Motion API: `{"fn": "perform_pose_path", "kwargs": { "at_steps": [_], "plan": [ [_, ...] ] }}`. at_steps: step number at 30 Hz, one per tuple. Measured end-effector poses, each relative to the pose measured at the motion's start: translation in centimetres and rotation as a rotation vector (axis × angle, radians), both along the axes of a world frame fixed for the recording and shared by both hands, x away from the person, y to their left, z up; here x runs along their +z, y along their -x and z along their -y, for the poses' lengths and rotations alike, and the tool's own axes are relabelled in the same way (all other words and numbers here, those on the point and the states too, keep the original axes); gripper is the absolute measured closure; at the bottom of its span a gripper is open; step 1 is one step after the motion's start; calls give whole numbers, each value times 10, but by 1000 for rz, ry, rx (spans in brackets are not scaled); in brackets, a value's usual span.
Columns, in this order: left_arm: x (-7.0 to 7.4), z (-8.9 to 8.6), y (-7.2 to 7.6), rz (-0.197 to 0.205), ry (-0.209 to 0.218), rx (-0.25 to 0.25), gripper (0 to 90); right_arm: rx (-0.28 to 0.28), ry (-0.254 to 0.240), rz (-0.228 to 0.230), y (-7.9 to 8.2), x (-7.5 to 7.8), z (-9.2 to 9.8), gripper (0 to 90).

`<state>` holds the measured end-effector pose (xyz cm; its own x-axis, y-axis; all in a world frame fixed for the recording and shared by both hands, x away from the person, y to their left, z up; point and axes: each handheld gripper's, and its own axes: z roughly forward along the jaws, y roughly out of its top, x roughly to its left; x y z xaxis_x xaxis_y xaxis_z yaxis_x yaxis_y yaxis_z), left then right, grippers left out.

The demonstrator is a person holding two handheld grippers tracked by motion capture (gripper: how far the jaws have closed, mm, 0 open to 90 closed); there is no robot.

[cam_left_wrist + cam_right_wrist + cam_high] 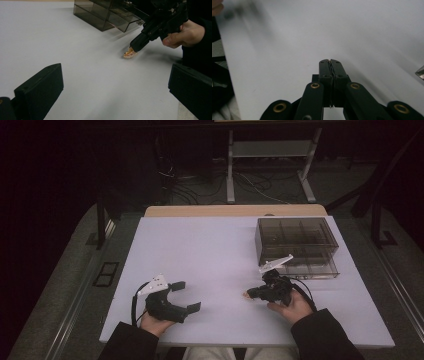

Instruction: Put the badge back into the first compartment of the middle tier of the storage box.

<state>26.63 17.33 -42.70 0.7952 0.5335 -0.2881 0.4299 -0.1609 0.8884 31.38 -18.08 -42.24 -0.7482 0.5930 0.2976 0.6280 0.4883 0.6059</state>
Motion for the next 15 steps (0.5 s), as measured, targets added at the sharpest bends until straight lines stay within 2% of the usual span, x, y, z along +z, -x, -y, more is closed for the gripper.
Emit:
{"fn": "perform_pose_path", "kwargs": {
  "at_steps": [15],
  "plan": [
    [0, 0, 0, 0, 1, 1, 0, 34, -24, -26, 4, 11, 0, 876]
  ]
}}
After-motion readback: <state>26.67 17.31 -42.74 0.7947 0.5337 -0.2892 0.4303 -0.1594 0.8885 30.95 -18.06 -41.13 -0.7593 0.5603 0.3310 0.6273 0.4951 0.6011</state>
